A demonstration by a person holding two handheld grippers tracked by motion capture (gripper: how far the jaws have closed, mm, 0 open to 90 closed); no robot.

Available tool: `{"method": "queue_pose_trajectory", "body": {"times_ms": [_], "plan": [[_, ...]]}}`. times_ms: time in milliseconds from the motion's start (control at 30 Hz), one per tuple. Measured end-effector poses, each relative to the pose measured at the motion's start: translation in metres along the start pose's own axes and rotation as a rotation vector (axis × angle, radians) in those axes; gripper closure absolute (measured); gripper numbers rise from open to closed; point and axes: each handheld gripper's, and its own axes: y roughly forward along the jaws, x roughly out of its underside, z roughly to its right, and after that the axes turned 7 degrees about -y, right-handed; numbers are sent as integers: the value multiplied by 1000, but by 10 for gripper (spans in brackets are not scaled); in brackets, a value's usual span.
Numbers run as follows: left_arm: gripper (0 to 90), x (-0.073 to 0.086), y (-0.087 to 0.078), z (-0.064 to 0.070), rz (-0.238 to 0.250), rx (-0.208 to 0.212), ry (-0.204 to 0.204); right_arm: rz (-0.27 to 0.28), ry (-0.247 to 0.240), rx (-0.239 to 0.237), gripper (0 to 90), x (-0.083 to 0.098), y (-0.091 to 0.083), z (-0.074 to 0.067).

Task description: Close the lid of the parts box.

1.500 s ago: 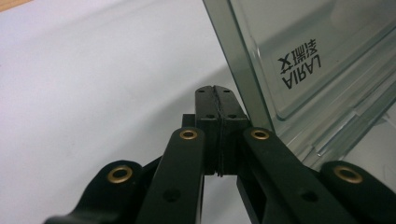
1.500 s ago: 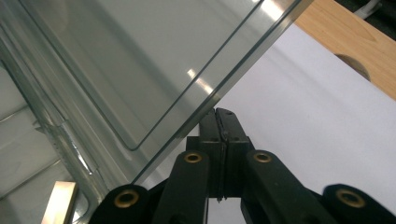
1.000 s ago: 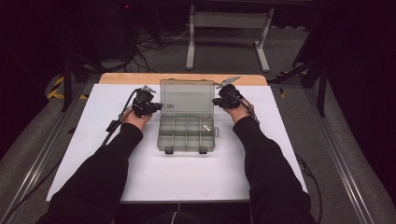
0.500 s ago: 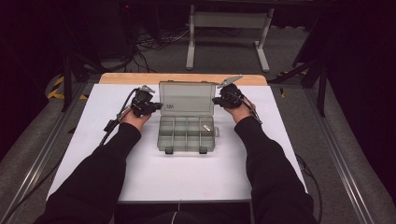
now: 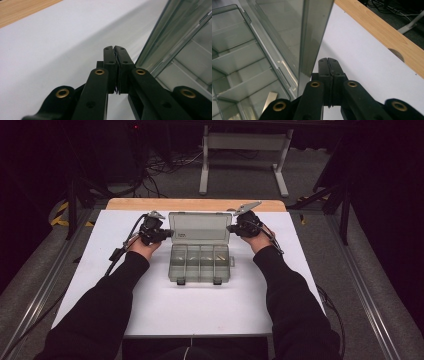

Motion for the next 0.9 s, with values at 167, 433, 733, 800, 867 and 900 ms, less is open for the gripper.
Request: {"method": "queue_pose_trajectory", "body": {"times_ms": [167, 433, 733, 800, 867, 900], "plan": [[884, 0, -2, 1, 0, 5, 9, 2, -10, -7, 900, 0, -3, -2], [883, 1, -6, 2, 4, 11, 12, 9, -28, -16, 900, 1, -7, -5], [883, 2, -11, 4, 7, 16, 23, 25, -40, -28, 899, 1, -14, -10], [883, 3, -12, 4, 9, 23, 22, 28, -41, -30, 899, 1, -14, -10], [883, 3, -13, 5, 7, 27, 24, 33, -41, -36, 899, 1, -17, -11], [883, 3, -15, 5, 10, 33, 24, 35, -43, -39, 899, 1, -18, -11]]}}
